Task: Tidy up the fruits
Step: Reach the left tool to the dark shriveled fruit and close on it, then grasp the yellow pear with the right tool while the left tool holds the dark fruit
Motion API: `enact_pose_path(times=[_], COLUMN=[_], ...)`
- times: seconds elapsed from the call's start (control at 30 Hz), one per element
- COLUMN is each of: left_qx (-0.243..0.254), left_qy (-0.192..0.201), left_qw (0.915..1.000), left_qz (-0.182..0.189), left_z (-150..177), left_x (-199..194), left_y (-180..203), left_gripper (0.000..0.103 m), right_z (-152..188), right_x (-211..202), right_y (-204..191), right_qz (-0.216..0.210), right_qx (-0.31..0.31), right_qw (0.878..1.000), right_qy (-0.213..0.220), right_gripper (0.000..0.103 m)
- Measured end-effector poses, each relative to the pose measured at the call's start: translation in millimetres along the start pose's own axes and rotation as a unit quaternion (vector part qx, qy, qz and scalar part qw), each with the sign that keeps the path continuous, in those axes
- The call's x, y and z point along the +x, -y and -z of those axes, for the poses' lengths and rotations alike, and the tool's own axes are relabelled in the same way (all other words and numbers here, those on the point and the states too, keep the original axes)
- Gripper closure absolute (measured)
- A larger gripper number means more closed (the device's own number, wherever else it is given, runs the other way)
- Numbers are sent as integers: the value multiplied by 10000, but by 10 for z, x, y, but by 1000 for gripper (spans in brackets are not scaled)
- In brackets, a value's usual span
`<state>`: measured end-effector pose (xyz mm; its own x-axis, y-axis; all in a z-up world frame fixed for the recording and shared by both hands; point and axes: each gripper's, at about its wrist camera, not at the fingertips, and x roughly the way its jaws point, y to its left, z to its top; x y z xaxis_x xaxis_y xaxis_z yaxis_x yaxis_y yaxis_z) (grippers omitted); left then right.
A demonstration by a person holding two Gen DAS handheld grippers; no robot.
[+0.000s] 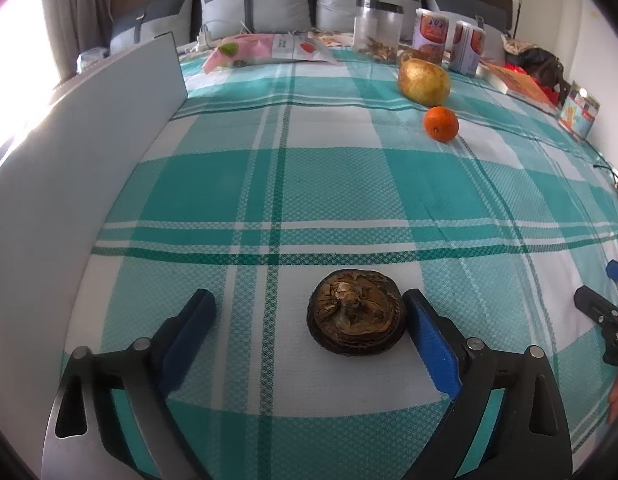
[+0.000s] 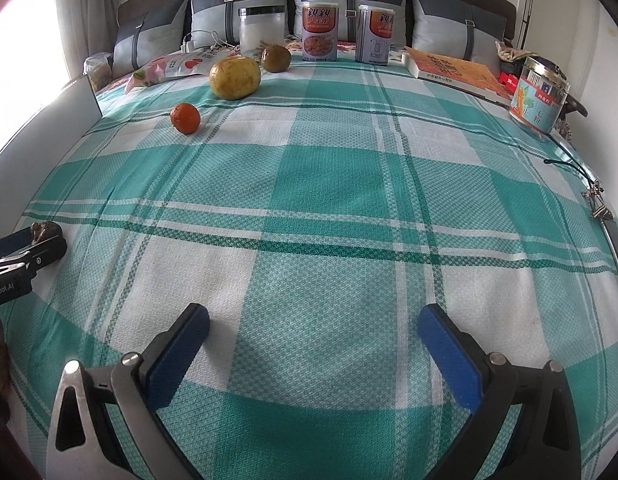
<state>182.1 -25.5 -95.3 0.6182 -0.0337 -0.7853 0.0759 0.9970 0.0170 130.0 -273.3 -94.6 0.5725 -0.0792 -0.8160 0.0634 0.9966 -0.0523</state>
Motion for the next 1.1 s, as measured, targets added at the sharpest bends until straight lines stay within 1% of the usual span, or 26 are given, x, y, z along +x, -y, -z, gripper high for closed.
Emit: enact_pose_path(times=[0.3, 0.37, 0.4, 0.43, 0.5, 0.53, 0.6, 0.7, 0.73, 0.8, 0.93, 0.97, 1.0, 1.03, 1.1], left_qx=[-14, -25, -31, -32, -33, -32, -35, -33, -34, -34, -38, -40, -39, -39, -39], left_qy=[-1, 0, 1, 1, 1, 1, 2, 2, 2, 2, 3, 2, 2, 2, 2], left_qw=[10000, 10000, 10000, 10000, 10000, 10000, 10000, 10000, 10000, 10000, 10000, 10000, 10000, 10000, 10000], left_qz=[2, 8, 13, 14, 14, 12, 15, 14, 14, 14, 20, 18, 17, 18, 17], left_z=[0, 8, 5, 4, 3, 3, 4, 4, 4, 4, 7, -1, 0, 1, 2], left_x=[8, -4, -4, -3, -1, -2, -2, -2, -2, -2, -4, 3, 3, 3, 2], left_y=[-6, -9, -14, -15, -16, -16, -15, -15, -15, -14, -15, -13, -12, -12, -13], left_gripper=[7, 7, 7, 7, 7, 7, 7, 7, 7, 7, 7, 7, 7, 7, 7], right_z=[9, -44, -132, -214, -565, -707, -1179, -1656, -1799, -2062, -2324, -2368, -2374, -2396, -2400], right_x=[-9, -4, 6, 0, -37, -29, 92, 318, 446, 801, 1278, 1397, 1447, 1491, 1485], right_y=[-33, -12, 10, 29, 48, 27, -122, -386, -482, -683, -921, -957, -942, -909, -825], right_qz=[-28, -103, -102, -102, -219, -296, -558, -877, -929, -896, -693, -603, -573, -601, -642], right_qx=[27, -39, 4, 69, 275, 286, 161, -110, -186, -301, -534, -559, -541, -468, -201], right_qw=[10000, 9998, 9998, 9999, 9987, 9980, 9960, 9927, 9927, 9950, 9959, 9956, 9957, 9956, 9960], right_qy=[-23, -148, -163, -86, 382, 489, 672, 824, 745, 324, -240, -442, -481, -544, -580], right_gripper=[0, 0, 0, 0, 0, 0, 0, 0, 0, 0, 1, 4, 11, 39, 39])
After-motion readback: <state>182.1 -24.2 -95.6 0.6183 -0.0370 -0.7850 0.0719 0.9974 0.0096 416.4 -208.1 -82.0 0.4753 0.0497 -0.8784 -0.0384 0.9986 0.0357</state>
